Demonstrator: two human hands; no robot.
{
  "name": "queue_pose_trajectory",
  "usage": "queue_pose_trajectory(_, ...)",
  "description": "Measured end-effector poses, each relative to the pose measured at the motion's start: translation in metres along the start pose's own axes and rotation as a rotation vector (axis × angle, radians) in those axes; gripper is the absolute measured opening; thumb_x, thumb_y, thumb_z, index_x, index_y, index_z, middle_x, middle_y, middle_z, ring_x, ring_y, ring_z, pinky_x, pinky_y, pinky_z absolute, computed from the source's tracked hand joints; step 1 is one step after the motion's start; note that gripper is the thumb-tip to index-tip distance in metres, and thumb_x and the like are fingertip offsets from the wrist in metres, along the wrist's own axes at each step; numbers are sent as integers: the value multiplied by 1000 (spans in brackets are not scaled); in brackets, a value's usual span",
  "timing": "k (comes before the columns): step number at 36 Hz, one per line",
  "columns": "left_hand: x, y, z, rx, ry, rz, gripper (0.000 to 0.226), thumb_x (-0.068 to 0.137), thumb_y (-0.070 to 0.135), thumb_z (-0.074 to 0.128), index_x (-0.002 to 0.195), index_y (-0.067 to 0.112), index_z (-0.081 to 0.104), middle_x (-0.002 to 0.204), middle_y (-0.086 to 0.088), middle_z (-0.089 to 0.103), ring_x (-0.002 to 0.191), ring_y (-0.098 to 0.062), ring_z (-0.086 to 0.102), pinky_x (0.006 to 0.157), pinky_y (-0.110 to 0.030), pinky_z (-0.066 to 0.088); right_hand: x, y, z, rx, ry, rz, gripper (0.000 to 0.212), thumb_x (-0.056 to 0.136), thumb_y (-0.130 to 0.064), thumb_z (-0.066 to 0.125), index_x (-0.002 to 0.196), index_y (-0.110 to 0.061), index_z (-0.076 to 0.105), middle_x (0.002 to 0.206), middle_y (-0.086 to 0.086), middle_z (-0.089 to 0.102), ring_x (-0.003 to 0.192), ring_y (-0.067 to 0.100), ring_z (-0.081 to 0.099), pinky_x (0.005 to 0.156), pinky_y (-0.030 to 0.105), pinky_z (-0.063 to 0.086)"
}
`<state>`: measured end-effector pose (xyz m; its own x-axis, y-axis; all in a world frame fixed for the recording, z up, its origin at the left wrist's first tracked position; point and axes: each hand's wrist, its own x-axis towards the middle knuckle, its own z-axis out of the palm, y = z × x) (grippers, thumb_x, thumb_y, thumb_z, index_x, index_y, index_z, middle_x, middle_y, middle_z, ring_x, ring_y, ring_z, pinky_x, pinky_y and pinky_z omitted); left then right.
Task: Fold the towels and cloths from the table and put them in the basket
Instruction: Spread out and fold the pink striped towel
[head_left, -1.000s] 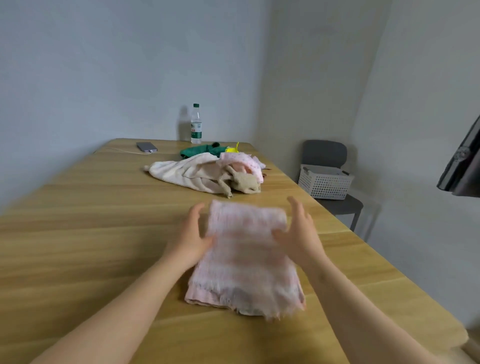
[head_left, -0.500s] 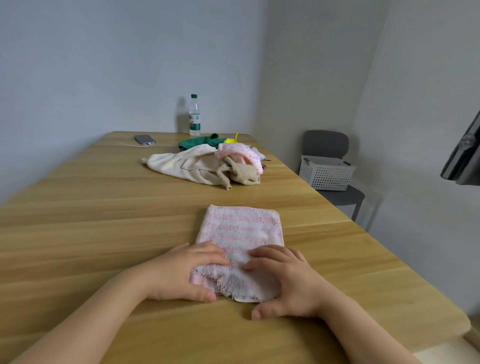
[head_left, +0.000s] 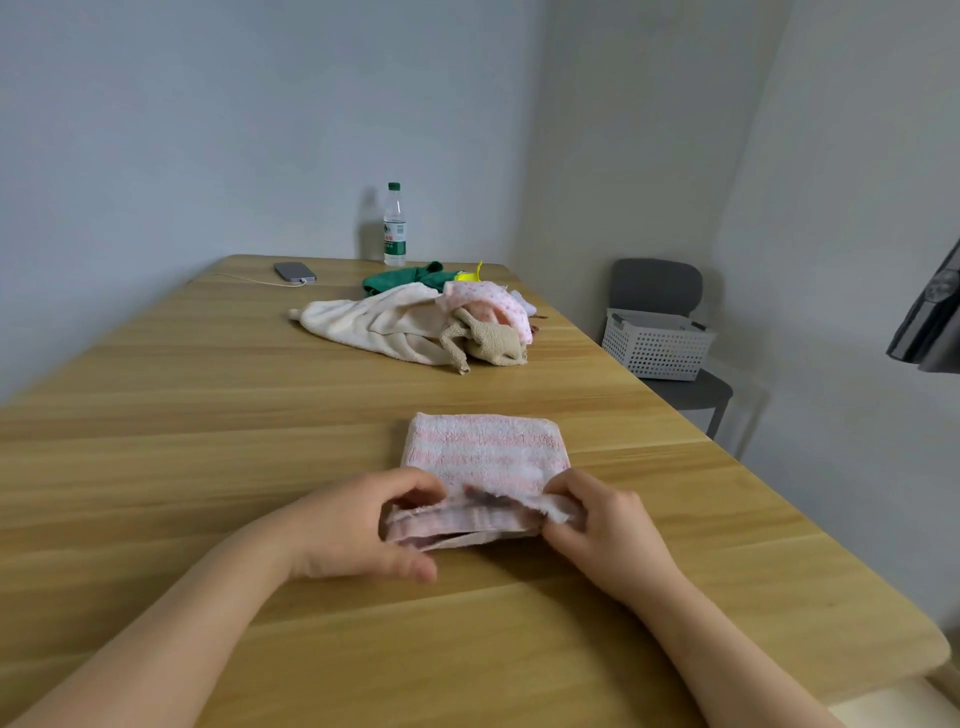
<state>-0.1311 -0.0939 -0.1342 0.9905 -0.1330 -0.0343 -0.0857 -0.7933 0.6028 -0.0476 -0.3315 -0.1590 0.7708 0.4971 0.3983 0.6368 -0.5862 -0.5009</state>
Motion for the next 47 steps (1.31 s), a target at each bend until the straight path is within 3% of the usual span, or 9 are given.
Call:
queue_pose_trajectory(3,-2,-1,0,63,-65,-16,104,36,64,80,125,52,28,111,49,29,111,21,35,80,11,21,7,1,-2,137,8,84,15,74,-16,60,75,-30,55,63,-10,58,60,2,51,57,16,38)
queue_pose_trajectory(7,8,-8,11,-8,218,44,28,73,27,65,84,53,61,90,29,67,87,5,61,80,-25,48,6,-1,-4,250,-33,112,21,77,-14,63,71,-34,57,63,-12,60,62,-4,52,59,12,39)
queue_pose_trajectory(10,10,-11,15,-104,336,-35,24,85,15,56,80,37,66,84,7,71,86,-19,64,80,-36,48,0,1,-9,360,-136,83,25,64,-48,68,85,-35,61,78,-20,65,76,-6,57,68,9,42)
queue_pose_trajectory(19,17,-16,16,-394,557,-198,32,96,25,45,89,-4,57,76,-8,50,72,-17,45,68,-30,30,-5,-10,-10,-30,-325,-80,87,66,-38,72,138,-42,23,128,-27,32,115,-3,35,94,13,24)
queue_pose_trajectory(26,17,-7,17,-492,584,-157,21,97,23,44,94,19,64,99,-12,67,96,-25,60,82,-34,43,1,-9,1,-168,-94,-146,54,77,-25,59,129,-20,45,112,-2,65,102,19,58,74,19,31)
queue_pose_trajectory(31,22,-6,14,-429,662,-115,36,94,37,48,99,3,56,79,-8,52,74,-21,48,69,-33,36,11,-15,6,334,25,149,5,88,-20,62,84,-21,64,74,-6,66,65,5,56,61,14,40)
queue_pose_trajectory(40,39,5,7,-533,632,-75,7,94,26,51,100,29,52,101,0,63,94,-17,59,79,-32,44,44,-23,10,567,91,401,20,93,-27,51,85,-13,64,86,0,66,86,18,59,81,37,47)
queue_pose_trajectory(43,37,-3,9,-648,523,-66,58,92,24,56,139,40,25,130,19,35,123,-6,38,97,-27,34,52,-20,14,460,83,472,27,96,-34,46,89,-14,62,90,2,65,90,21,58,84,37,47)
queue_pose_trajectory(47,39,-9,8,-471,551,-47,62,95,16,51,118,66,22,123,10,40,105,-7,50,81,-28,44,63,-15,19,415,95,537,27,97,-37,42,78,-24,56,80,0,60,80,19,55,71,31,44)
